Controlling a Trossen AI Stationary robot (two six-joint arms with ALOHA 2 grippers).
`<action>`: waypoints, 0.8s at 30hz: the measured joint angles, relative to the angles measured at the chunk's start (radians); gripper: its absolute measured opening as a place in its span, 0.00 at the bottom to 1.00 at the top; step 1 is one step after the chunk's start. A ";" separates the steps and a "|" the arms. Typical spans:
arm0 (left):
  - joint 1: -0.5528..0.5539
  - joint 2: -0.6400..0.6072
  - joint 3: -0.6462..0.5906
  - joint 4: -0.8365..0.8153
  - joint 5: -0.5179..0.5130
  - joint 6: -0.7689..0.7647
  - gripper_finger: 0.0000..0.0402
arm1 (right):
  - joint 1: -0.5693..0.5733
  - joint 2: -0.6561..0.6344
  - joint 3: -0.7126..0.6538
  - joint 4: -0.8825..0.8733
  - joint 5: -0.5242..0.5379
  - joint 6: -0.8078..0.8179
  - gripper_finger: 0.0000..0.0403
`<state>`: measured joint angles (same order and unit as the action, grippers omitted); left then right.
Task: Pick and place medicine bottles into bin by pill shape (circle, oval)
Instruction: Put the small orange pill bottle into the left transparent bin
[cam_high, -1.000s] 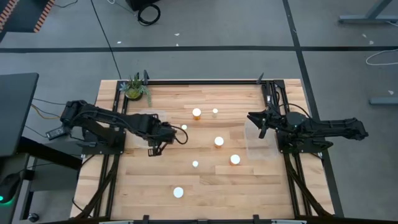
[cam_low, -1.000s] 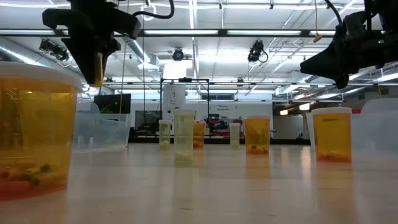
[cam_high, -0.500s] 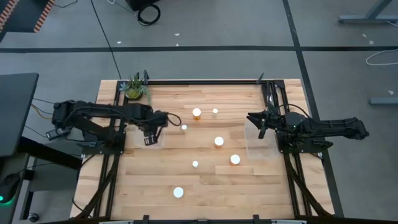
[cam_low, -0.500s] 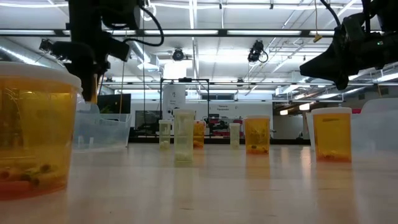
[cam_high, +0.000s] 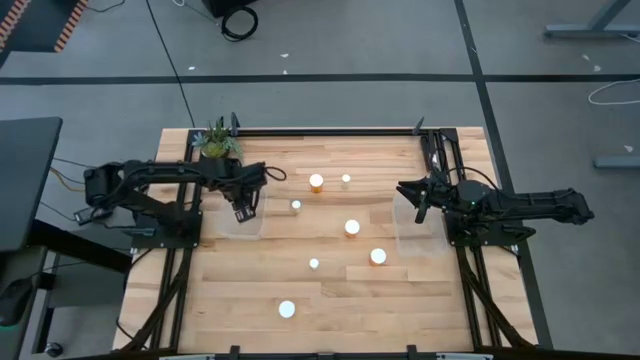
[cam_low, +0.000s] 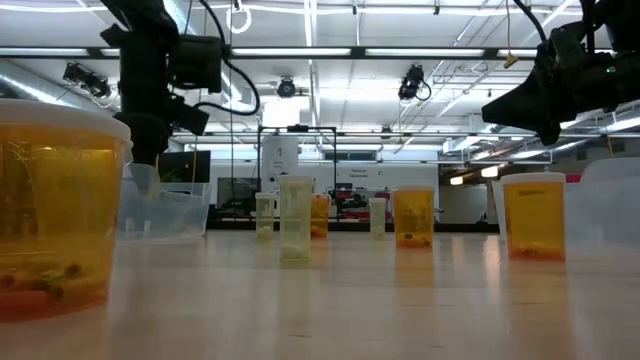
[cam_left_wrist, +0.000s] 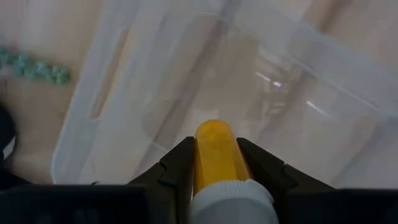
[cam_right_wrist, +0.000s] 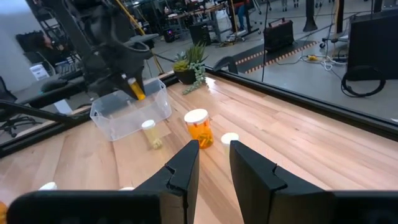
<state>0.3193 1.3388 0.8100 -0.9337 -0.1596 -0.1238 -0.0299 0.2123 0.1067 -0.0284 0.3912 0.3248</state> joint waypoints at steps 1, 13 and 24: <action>0.014 0.001 -0.001 -0.004 0.000 -0.003 0.30 | 0.000 0.000 0.000 0.000 0.000 0.000 0.24; 0.077 0.022 -0.001 0.044 0.000 -0.083 0.30 | 0.000 0.000 0.000 0.000 0.000 0.000 0.24; 0.077 0.143 -0.001 0.038 -0.042 -0.075 0.30 | 0.000 0.000 0.000 0.000 0.000 0.000 0.24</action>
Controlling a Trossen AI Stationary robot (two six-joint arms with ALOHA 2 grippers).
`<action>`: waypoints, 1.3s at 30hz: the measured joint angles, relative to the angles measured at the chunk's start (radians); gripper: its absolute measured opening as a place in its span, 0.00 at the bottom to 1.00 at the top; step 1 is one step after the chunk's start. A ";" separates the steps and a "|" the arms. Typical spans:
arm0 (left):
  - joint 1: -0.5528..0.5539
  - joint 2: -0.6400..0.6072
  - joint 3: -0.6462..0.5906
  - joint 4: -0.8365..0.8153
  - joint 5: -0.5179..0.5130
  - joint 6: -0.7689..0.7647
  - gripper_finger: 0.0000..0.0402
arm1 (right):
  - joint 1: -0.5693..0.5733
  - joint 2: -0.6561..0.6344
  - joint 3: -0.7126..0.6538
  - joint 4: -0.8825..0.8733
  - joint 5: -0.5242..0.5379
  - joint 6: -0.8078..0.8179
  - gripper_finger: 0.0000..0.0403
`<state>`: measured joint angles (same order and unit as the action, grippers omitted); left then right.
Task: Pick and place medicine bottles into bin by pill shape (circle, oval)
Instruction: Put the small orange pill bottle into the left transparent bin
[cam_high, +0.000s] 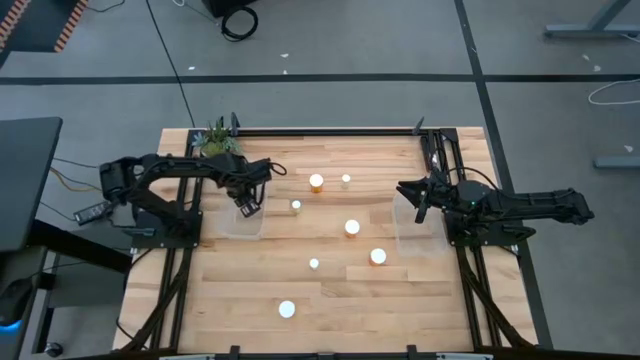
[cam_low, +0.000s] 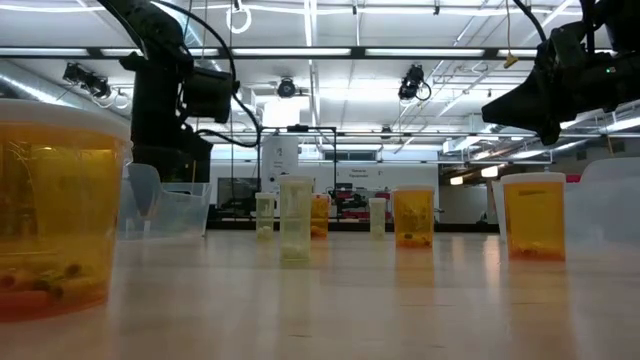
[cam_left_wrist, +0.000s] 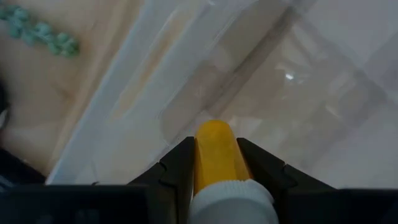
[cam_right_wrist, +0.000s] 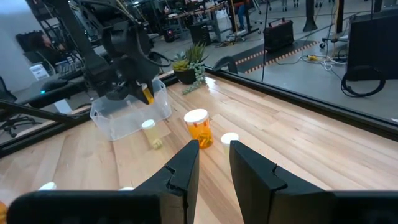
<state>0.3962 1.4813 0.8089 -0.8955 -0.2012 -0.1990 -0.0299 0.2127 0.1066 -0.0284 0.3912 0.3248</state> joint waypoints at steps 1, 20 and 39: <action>0.000 0.007 0.000 0.004 -0.005 0.000 0.30 | 0.000 0.000 0.000 0.000 0.000 0.000 0.24; 0.000 0.033 0.000 0.005 0.032 0.003 0.32 | 0.000 0.001 0.000 0.000 0.000 0.000 0.24; -0.001 0.071 0.000 0.019 0.037 0.027 0.38 | 0.000 0.001 0.000 0.000 0.000 0.000 0.24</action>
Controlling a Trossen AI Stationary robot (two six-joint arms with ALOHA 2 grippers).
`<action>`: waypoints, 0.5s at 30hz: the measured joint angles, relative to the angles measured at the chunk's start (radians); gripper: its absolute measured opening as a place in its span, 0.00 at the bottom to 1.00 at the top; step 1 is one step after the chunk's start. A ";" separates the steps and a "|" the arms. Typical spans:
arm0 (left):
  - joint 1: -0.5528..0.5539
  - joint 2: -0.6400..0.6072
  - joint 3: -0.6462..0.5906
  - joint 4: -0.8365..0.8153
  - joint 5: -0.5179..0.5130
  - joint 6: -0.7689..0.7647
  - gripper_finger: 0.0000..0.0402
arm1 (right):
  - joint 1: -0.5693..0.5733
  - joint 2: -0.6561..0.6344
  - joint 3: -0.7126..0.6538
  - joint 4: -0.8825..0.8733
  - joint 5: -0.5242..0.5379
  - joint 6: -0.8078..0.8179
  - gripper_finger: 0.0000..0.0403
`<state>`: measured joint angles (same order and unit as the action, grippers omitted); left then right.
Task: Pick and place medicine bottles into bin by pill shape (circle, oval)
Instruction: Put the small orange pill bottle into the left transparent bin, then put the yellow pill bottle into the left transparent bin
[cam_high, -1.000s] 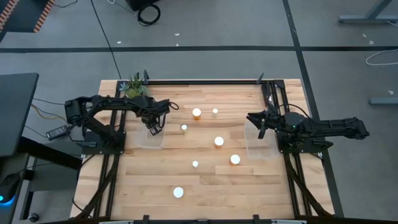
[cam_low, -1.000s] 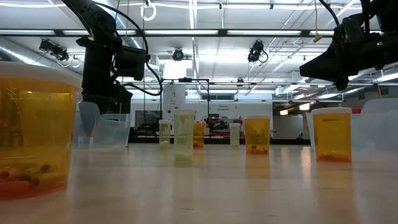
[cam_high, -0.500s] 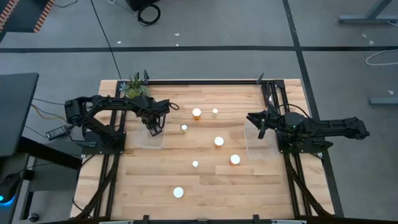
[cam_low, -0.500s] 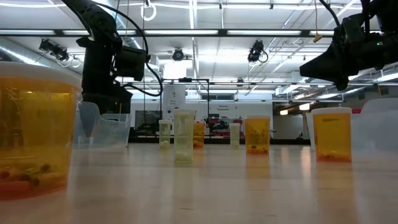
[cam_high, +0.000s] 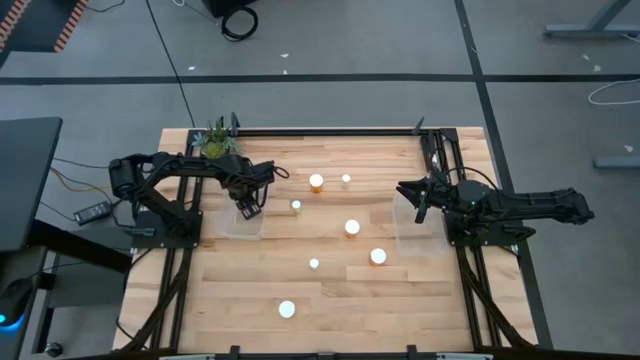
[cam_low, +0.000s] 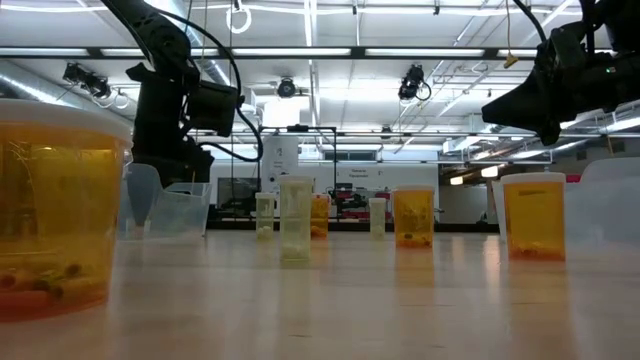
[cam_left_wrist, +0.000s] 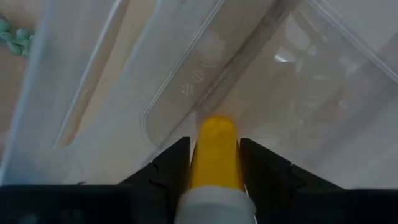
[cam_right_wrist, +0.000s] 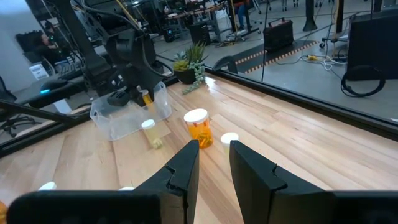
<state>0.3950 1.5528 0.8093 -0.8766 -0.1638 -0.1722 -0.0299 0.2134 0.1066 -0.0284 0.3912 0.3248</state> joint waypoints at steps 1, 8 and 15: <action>0.000 0.000 0.000 0.000 0.000 0.000 0.39 | 0.000 0.000 0.000 0.000 0.000 0.000 0.24; 0.000 -0.009 0.011 -0.005 -0.016 0.000 0.48 | 0.000 0.000 0.000 0.000 0.000 0.000 0.24; 0.000 -0.010 0.069 -0.019 -0.016 0.026 0.54 | 0.000 0.000 0.000 0.000 0.000 0.000 0.24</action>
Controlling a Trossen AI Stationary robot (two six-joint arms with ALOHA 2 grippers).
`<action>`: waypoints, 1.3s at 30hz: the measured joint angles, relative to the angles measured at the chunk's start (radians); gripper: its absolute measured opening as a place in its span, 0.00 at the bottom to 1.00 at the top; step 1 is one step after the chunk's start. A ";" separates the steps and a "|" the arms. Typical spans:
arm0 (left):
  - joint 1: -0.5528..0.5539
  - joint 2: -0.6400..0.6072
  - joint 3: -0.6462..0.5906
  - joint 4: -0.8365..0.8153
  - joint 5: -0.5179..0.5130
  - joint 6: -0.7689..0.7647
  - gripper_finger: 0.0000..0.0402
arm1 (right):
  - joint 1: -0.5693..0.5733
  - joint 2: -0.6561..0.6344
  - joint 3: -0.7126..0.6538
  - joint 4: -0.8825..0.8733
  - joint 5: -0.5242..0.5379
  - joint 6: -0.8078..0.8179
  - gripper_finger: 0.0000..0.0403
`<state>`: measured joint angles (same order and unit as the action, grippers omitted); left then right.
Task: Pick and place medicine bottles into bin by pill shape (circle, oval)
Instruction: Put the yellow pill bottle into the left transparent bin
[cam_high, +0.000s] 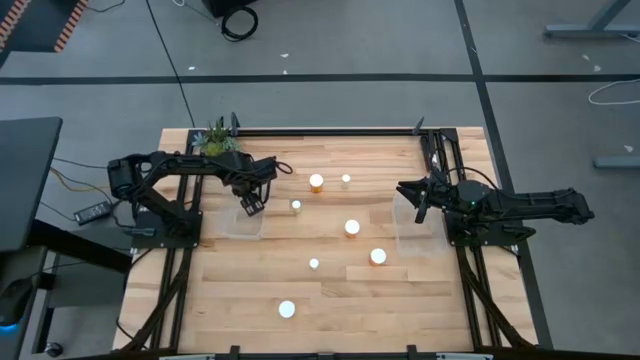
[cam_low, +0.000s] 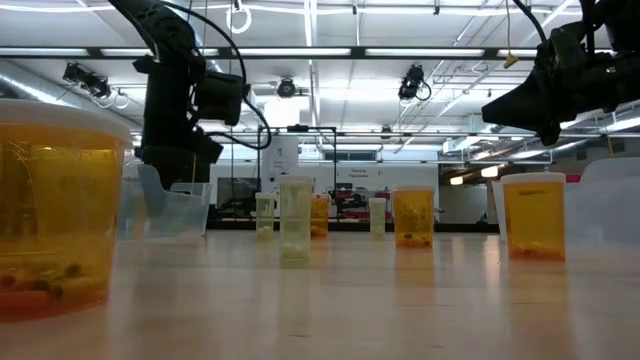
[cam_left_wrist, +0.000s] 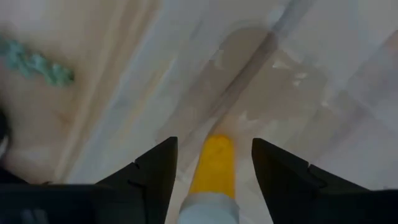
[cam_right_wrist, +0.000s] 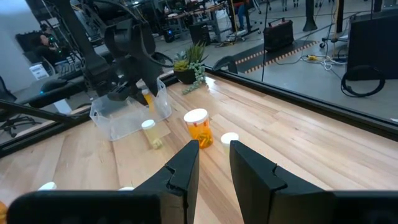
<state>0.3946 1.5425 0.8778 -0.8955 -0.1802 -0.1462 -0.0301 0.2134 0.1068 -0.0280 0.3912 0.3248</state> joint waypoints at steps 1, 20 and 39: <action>-0.003 0.000 0.011 -0.003 0.000 0.002 0.54 | 0.000 0.000 0.000 0.000 0.000 0.000 0.24; -0.143 0.000 0.215 -0.071 0.019 -0.031 0.52 | 0.000 0.000 0.000 0.000 0.000 0.000 0.24; -0.207 0.119 0.274 0.114 0.107 -0.001 0.52 | 0.000 0.000 0.000 0.000 0.000 0.000 0.24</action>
<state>0.1872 1.6617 1.1522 -0.7818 -0.0734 -0.1476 -0.0303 0.2138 0.1070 -0.0280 0.3910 0.3248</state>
